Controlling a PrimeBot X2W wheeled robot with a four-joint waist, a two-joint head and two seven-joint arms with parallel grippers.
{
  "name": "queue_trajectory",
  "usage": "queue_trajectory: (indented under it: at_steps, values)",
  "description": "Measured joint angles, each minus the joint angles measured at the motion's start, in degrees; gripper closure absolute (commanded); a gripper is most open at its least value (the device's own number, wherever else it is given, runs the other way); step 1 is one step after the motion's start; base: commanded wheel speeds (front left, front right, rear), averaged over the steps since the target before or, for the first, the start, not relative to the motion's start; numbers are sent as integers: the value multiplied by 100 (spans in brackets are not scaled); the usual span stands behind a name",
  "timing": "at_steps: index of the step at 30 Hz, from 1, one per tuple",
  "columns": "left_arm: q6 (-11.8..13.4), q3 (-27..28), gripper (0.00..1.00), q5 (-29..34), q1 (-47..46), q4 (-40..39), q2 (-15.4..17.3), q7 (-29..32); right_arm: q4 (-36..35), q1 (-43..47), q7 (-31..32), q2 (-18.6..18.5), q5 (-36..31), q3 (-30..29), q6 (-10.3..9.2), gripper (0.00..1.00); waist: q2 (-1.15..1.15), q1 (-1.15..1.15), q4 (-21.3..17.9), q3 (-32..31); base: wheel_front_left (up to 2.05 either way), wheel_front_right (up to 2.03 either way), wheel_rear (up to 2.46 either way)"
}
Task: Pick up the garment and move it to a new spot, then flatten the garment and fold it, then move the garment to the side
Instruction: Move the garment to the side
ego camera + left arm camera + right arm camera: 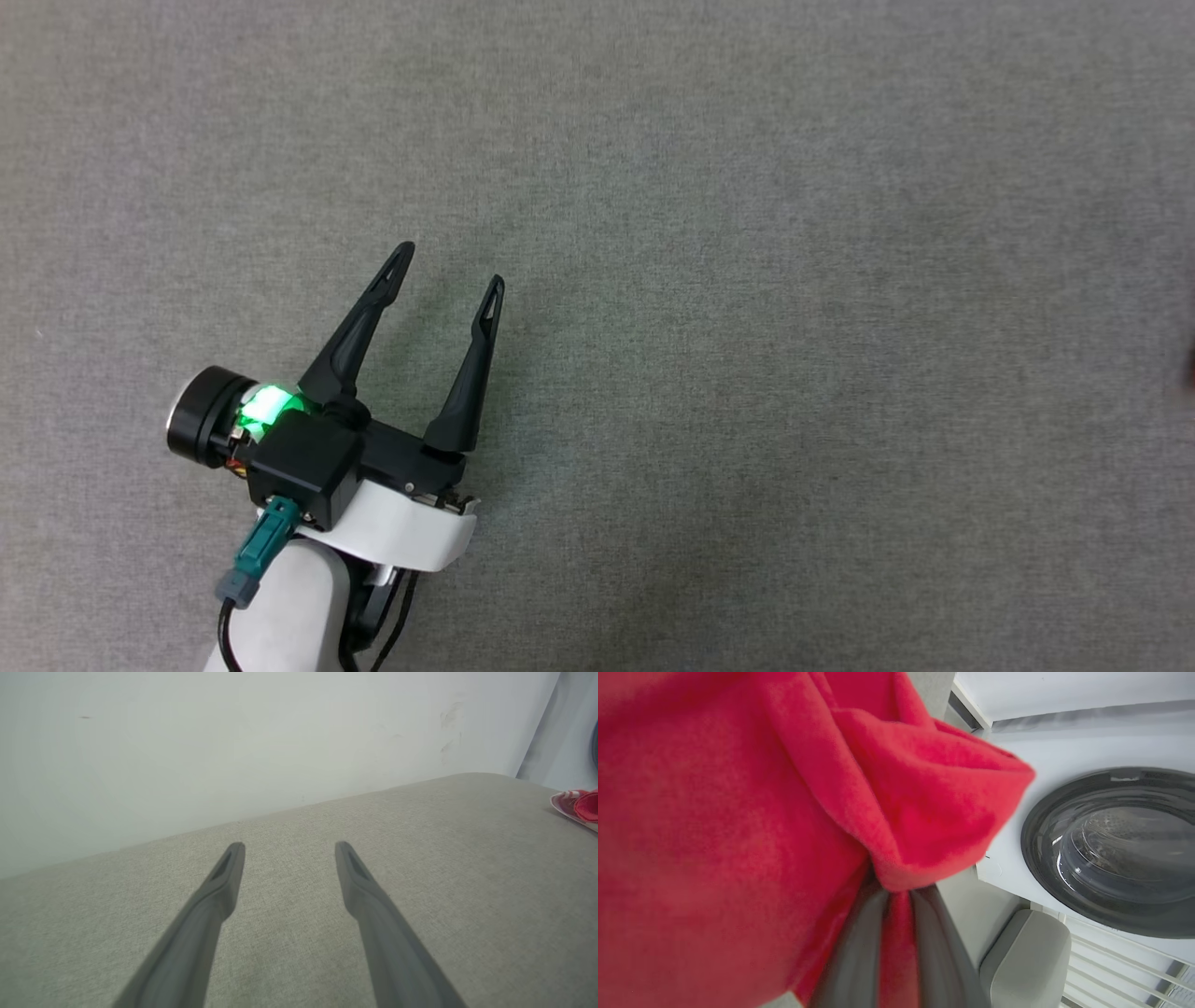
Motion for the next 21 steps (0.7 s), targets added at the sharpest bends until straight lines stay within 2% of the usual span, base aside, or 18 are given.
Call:
queue_trajectory:
  at_steps: [8,13,14,15,21]
  values:
    - [0,-13,0,42,-132,-244,90,0,892,-321,-553,199,-570,-918,0,100,0,0,125,390,0,0,0]
    - [0,23,0,47,-201,-330,121,0,1174,-447,-598,485,-939,-1428,0,100,0,0,184,553,0,0,0]
    - [0,13,0,51,-202,-330,113,0,1191,-478,-620,531,-1032,-1517,0,47,0,0,192,560,0,0,0]
    - [0,18,0,52,-202,-325,100,0,1196,-491,-654,583,-1147,-1626,0,0,0,0,194,552,0,0,0]
    - [0,53,0,51,-196,-223,40,0,1057,-497,-653,957,-1507,-1901,-1,0,0,0,169,324,0,0,0]
